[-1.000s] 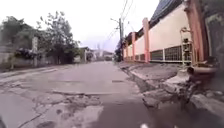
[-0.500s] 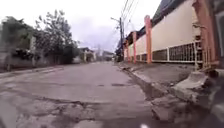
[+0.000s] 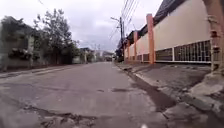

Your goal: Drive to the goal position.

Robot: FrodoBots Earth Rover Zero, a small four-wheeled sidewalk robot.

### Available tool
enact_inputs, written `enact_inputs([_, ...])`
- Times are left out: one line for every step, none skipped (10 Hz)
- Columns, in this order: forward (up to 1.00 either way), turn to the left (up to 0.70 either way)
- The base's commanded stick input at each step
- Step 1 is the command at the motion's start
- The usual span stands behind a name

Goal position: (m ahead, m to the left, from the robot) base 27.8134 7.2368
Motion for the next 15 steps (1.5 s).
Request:
enact_inputs([0.70, 0.00])
enact_inputs([0.70, 0.00])
enact_inputs([0.70, 0.00])
enact_inputs([0.70, 0.00])
enact_inputs([0.70, 0.00])
enact_inputs([0.70, 0.00])
enact_inputs([0.70, 0.00])
enact_inputs([0.70, 0.00])
enact_inputs([0.70, 0.00])
enact_inputs([0.70, 0.00])
enact_inputs([0.70, 0.00])
enact_inputs([0.70, 0.00])
enact_inputs([0.70, 0.00])
enact_inputs([0.70, 0.00])
enact_inputs([0.70, 0.00])
